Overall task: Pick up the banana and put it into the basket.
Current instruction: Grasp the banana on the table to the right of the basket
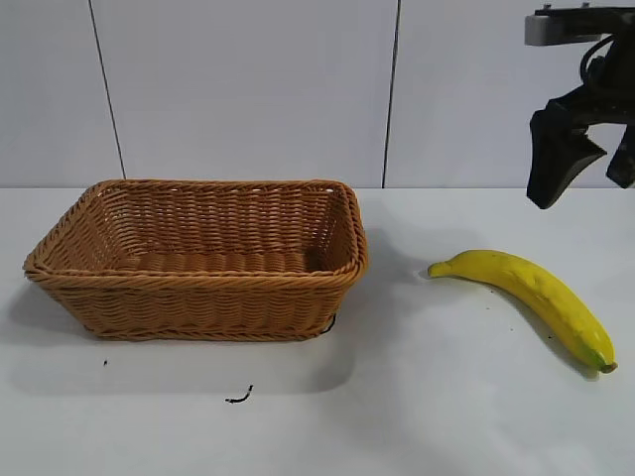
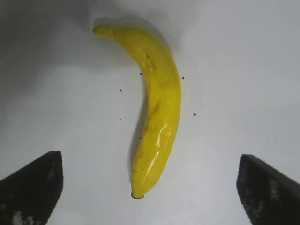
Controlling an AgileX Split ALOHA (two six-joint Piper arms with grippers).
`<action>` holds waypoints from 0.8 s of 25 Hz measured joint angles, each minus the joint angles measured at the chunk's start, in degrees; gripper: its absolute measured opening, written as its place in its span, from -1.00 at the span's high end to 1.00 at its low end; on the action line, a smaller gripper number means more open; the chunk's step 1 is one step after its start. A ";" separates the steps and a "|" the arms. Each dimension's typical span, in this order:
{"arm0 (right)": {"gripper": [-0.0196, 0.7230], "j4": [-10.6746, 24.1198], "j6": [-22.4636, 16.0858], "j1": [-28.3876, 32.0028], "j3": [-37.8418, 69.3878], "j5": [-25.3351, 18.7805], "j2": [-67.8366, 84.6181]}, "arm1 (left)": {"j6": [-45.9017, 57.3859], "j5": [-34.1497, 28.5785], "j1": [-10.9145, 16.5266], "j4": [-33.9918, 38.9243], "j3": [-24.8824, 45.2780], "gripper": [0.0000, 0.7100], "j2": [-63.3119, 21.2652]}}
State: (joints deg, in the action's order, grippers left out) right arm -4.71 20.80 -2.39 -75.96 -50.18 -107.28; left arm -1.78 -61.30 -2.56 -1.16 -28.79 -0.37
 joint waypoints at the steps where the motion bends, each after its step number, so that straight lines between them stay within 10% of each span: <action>1: -0.91 0.00 -0.10 0.00 0.00 0.75 -0.80 | 0.00 0.00 0.00 0.00 0.00 -0.79 0.00; 20: -0.91 -1.07 -2.58 0.00 -0.05 10.42 -14.62 | 0.00 0.00 0.00 0.00 0.00 -0.79 0.00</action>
State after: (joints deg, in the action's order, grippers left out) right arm -5.77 18.22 -2.39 -76.01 -39.76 -121.90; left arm -1.78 -61.30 -2.56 -1.16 -28.79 -0.37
